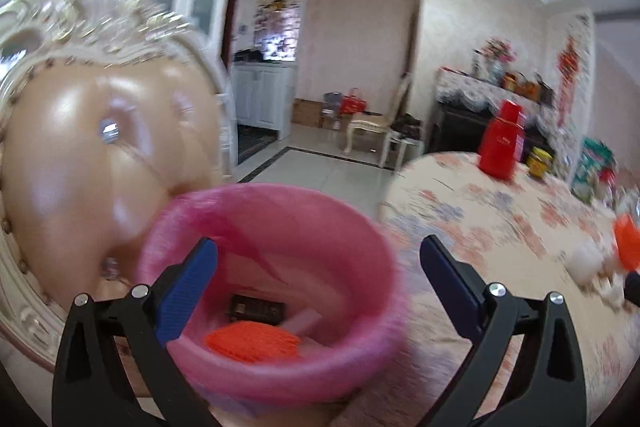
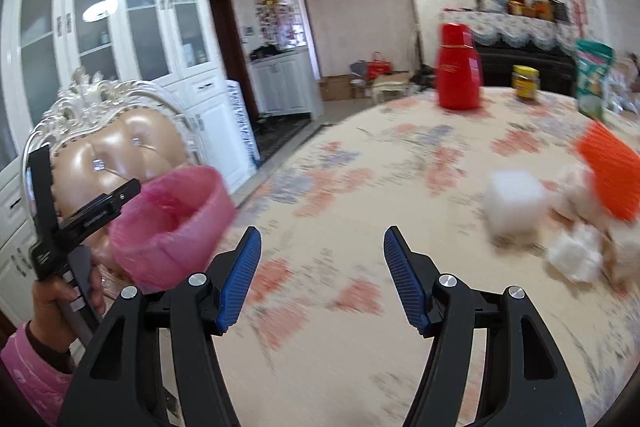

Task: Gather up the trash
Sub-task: 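Move both open tools back over the remaining trash on the table, then grasp the crumpled tissue with the left tool while the right tool grasps a paper wrapper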

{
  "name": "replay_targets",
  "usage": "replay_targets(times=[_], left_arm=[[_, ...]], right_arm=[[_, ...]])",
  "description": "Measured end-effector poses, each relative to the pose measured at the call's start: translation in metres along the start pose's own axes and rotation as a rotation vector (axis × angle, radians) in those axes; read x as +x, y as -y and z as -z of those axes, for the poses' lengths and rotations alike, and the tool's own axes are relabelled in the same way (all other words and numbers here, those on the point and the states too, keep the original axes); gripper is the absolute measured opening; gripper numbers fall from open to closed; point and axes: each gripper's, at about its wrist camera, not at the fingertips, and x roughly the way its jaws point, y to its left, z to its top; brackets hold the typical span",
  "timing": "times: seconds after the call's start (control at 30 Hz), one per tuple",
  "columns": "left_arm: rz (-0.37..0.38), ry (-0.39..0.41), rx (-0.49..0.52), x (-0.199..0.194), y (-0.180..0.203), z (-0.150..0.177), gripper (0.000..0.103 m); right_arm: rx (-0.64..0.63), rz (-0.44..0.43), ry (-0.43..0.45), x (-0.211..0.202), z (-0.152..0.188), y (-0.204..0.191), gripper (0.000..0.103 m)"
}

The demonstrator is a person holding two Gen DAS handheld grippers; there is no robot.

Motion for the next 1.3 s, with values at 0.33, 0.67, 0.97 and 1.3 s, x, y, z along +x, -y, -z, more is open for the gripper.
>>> replay_targets(times=[0.33,0.67,0.97,1.3], left_arm=[[0.363,-0.074,0.182,-0.013,0.169,0.030,0.098],[0.545,-0.173,0.353,-0.012,0.305,0.060,0.098],[0.545,-0.239,0.299,0.013,0.320,0.061,0.097],[0.584,-0.290,0.291,0.037,0.330,0.051,0.095]], right_arm=[[0.156,0.236,-0.009,-0.059,0.036,0.108,0.062],[0.261,0.394,-0.087,-0.076,0.046,0.203,0.062],[0.243,0.422,-0.144,-0.036,0.028,0.234,0.060],[0.234,0.484,-0.204,-0.003,0.014,0.257,0.060]])
